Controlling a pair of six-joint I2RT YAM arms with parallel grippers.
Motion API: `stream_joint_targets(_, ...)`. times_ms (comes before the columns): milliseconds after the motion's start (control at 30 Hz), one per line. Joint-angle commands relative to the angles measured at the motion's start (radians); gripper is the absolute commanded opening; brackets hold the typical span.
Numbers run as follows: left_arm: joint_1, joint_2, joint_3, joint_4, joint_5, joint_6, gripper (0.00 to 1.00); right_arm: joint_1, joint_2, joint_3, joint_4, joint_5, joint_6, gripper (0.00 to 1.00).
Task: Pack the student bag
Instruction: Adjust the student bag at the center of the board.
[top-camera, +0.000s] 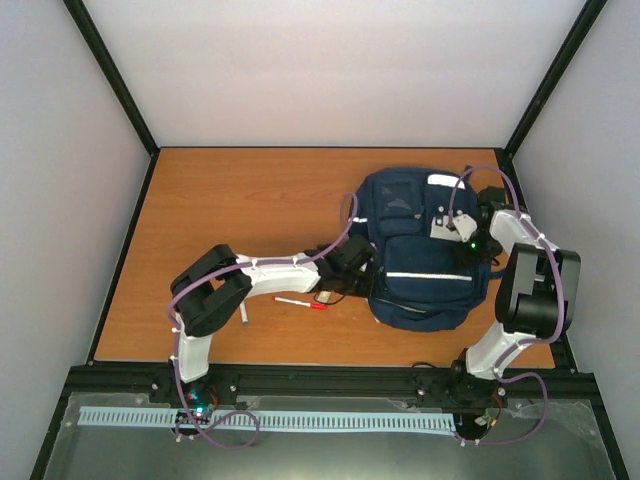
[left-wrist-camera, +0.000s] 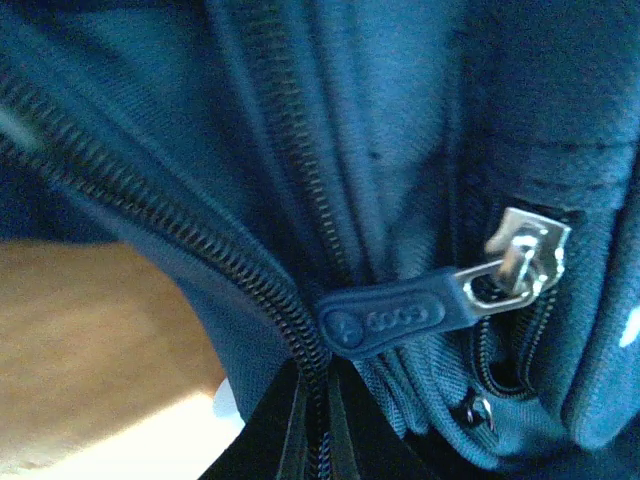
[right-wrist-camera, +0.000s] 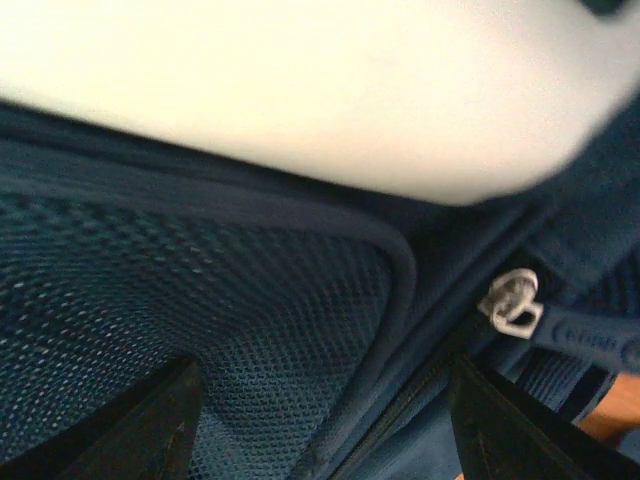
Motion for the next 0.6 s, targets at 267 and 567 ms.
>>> stream_joint_targets(267, -0.158, -0.02, 0.057, -0.102, 0.0, 0.043, 0.36, 0.067, 0.147, 0.117, 0.065, -0.127, 0.097, 0.68)
stream_joint_targets(567, -0.122, -0.277, 0.009, -0.354, -0.096, 0.248, 0.75, 0.052, -0.046, 0.122, -0.006, -0.129, 0.066, 0.7)
